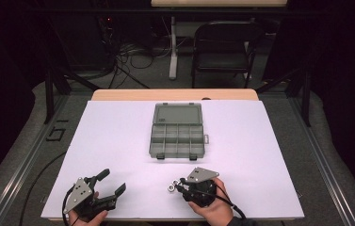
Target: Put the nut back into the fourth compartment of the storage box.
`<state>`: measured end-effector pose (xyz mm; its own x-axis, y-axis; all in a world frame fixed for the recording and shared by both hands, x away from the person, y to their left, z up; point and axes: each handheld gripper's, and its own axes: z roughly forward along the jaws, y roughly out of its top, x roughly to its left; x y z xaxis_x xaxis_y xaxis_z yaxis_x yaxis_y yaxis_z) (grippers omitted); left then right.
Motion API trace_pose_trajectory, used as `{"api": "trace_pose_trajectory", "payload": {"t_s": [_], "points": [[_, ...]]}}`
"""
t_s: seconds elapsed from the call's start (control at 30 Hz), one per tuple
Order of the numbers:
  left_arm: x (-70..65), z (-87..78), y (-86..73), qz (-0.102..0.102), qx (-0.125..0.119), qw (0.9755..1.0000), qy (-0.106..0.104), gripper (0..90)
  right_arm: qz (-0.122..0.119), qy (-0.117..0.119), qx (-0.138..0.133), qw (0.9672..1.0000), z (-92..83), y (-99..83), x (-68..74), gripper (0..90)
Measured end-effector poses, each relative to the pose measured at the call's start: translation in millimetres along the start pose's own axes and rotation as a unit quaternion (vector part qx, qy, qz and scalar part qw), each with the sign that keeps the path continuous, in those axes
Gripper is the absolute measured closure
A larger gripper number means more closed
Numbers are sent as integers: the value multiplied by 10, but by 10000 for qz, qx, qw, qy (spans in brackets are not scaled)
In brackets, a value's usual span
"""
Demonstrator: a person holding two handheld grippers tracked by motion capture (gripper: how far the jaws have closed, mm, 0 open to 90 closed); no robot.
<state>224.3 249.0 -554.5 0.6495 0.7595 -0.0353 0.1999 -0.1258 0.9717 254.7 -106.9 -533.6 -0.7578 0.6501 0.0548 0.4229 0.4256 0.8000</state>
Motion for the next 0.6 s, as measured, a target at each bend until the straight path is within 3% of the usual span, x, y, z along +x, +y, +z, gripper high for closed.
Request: {"api": "trace_pose_trajectory", "payload": {"t_s": [0.6], "points": [[-1,-1,3,0,12,10000,-10,200,-59,85,-24,9999,-270,520,-290,703]]}}
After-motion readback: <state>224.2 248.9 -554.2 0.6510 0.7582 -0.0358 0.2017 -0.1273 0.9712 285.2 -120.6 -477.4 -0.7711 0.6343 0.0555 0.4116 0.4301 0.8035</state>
